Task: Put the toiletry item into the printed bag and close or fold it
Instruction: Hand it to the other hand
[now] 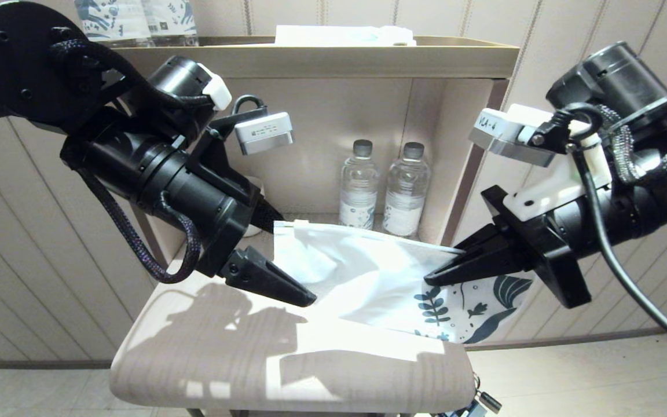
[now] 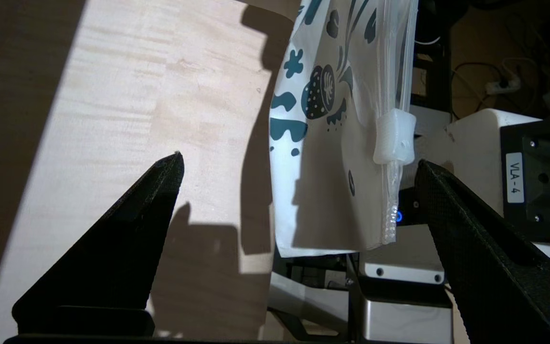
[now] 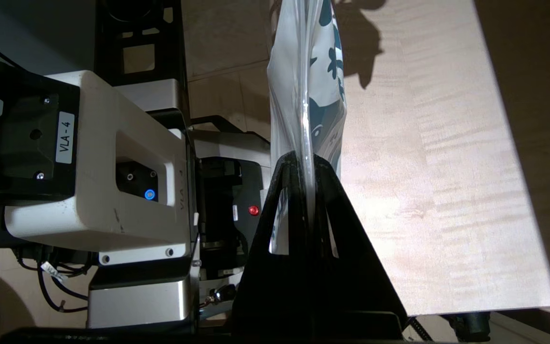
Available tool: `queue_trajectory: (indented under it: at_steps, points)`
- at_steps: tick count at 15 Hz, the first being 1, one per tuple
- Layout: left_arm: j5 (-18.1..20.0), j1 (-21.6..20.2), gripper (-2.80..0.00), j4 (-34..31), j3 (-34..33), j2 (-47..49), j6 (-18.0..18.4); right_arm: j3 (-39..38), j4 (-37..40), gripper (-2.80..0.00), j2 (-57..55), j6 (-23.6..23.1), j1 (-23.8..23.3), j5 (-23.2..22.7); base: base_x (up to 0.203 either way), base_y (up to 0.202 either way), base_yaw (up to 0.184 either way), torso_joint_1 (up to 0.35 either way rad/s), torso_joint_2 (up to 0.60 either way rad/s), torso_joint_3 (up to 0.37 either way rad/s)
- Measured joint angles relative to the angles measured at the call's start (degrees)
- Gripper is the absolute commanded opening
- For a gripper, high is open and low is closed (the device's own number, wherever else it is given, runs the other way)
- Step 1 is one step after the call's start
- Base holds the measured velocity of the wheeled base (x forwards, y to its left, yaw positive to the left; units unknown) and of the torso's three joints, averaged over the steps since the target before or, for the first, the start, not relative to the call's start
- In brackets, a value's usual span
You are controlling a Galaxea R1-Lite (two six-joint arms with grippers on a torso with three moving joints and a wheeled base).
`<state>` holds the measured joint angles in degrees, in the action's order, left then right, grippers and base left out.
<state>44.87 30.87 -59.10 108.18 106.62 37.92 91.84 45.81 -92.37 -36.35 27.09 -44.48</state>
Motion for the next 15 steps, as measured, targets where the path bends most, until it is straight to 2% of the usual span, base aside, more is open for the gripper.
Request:
queue_trajectory:
  at_steps: [2, 3, 15]
  points:
    - [0.1, 0.0, 0.0, 0.0, -0.1, 0.1, -0.1, 0.0, 0.0, -2.8, 0.0, 0.0, 0.0, 0.0, 0.0, 0.0, 0.0, 0.0, 0.0, 0.0]
    - [0.1, 0.0, -2.8, 0.0, -0.1, 0.2, -0.1, 0.1, 0.0, -2.8, 0.0, 0.0, 0.0, 0.0, 0.0, 0.0, 0.0, 0.0, 0.0, 0.0]
    - [0.6, 0.0, -2.8, 0.1, 0.5, 0.6, -0.6, 0.8, 0.0, -2.8, -0.1, 0.3, 1.2, -0.2, 0.0, 0.0, 0.0, 0.0, 0.0, 0.0]
